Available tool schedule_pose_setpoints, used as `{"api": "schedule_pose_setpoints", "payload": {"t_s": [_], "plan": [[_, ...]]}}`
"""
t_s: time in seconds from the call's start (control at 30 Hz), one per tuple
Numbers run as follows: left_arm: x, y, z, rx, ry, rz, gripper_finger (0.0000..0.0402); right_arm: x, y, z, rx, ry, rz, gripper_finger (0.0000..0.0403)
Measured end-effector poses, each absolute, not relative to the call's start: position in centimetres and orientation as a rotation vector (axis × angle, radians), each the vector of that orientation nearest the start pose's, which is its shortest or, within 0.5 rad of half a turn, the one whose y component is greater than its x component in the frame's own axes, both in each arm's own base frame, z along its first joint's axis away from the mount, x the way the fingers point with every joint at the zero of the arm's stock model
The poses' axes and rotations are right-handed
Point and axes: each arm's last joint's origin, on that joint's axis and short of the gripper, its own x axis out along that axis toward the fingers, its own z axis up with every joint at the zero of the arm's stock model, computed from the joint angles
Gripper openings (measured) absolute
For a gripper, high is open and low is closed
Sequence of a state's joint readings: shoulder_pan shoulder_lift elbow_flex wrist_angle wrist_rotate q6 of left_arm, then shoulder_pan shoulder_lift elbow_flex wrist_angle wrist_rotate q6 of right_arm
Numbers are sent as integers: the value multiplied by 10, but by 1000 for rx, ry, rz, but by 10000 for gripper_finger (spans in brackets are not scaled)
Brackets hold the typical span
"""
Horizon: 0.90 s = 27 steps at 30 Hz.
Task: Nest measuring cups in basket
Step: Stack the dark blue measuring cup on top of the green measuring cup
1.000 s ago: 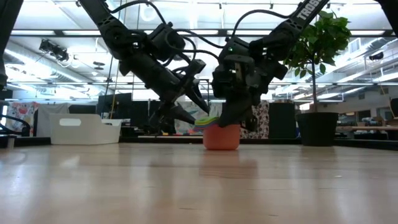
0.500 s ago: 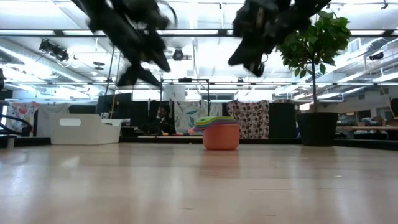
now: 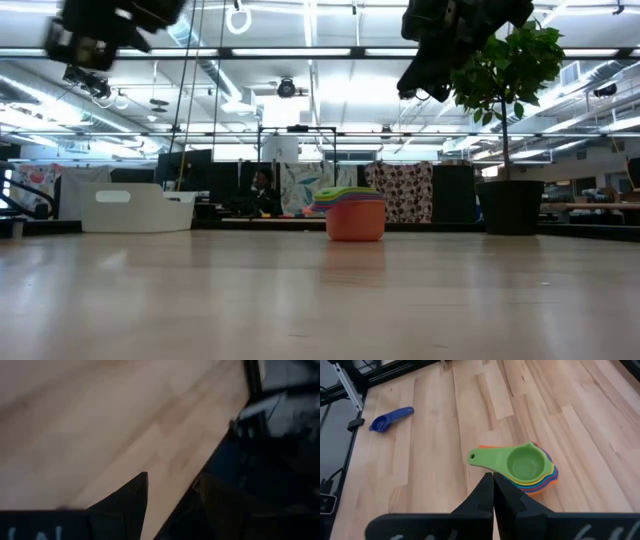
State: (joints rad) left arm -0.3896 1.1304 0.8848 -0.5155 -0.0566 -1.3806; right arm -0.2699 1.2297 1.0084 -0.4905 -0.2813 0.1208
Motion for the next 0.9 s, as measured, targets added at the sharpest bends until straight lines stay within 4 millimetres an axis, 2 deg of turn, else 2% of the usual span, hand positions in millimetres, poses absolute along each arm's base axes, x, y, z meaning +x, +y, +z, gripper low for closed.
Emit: {"api": "schedule_pose_setpoints", "payload": {"t_s": [0.2,0.3,0.53,0.73,0.9], "plan": [[198,-132,263,-1057,923,180,185,250,-58,295,340,689,-35,4],[192,-150,254,-1081,985,189,185,250,-57,295,375,686,-46,4],[185,-196,215,-1156,1125,327,185,250,-58,295,398,686,-79,4],[201,-229,187,-1210,1077,247,185,250,-58,295,414,685,-88,4],[211,-233,170,-1146,1045,243,185,250,-58,295,435,684,-96,4]]}}
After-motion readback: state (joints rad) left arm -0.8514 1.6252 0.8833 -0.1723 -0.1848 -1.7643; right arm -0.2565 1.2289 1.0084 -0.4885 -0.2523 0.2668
